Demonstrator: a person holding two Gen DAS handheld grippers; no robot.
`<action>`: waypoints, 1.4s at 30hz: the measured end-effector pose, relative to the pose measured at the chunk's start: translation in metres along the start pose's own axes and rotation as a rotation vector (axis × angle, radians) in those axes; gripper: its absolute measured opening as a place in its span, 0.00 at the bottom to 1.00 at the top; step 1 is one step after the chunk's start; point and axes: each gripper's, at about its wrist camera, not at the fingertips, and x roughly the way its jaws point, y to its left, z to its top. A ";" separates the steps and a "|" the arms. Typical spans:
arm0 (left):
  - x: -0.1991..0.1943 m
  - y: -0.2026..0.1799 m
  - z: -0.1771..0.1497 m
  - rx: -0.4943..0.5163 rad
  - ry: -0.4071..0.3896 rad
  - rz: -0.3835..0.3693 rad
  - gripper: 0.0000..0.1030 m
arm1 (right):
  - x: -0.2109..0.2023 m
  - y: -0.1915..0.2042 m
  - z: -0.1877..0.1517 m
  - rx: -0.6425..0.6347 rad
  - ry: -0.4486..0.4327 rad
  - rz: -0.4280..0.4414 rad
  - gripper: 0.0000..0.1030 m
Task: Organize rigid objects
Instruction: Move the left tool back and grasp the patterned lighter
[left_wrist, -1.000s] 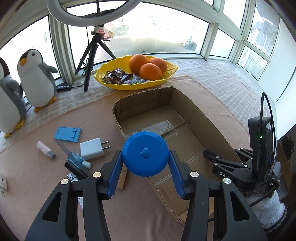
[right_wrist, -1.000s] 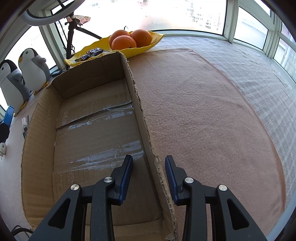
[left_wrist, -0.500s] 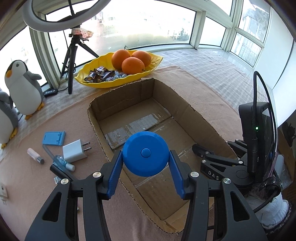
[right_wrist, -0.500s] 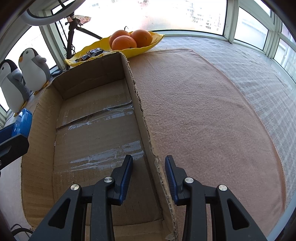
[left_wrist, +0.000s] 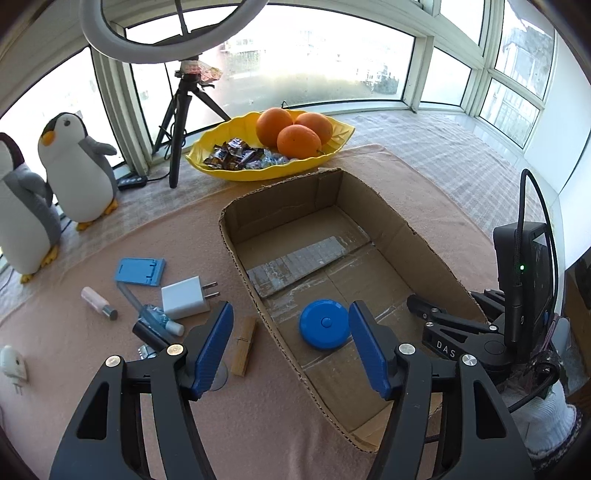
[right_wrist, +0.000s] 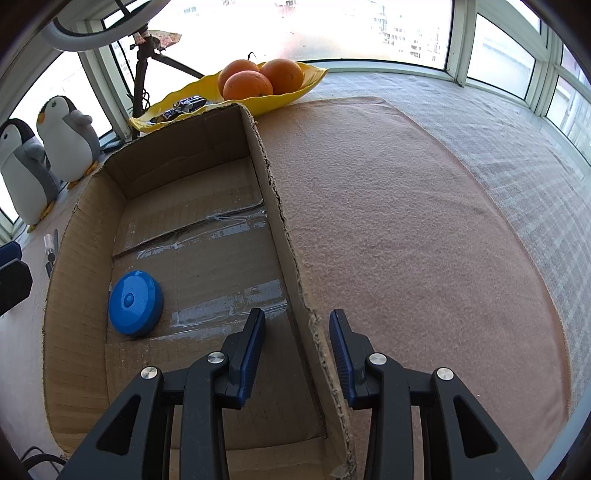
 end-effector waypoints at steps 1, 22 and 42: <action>-0.003 0.006 0.000 -0.014 -0.003 0.002 0.63 | 0.000 0.000 0.000 0.000 0.000 0.000 0.32; 0.003 0.132 -0.055 -0.317 0.122 0.119 0.63 | 0.001 -0.001 -0.001 0.003 0.000 0.000 0.34; 0.064 0.123 -0.063 -0.312 0.237 0.203 0.48 | 0.001 -0.003 -0.003 0.015 0.001 -0.002 0.38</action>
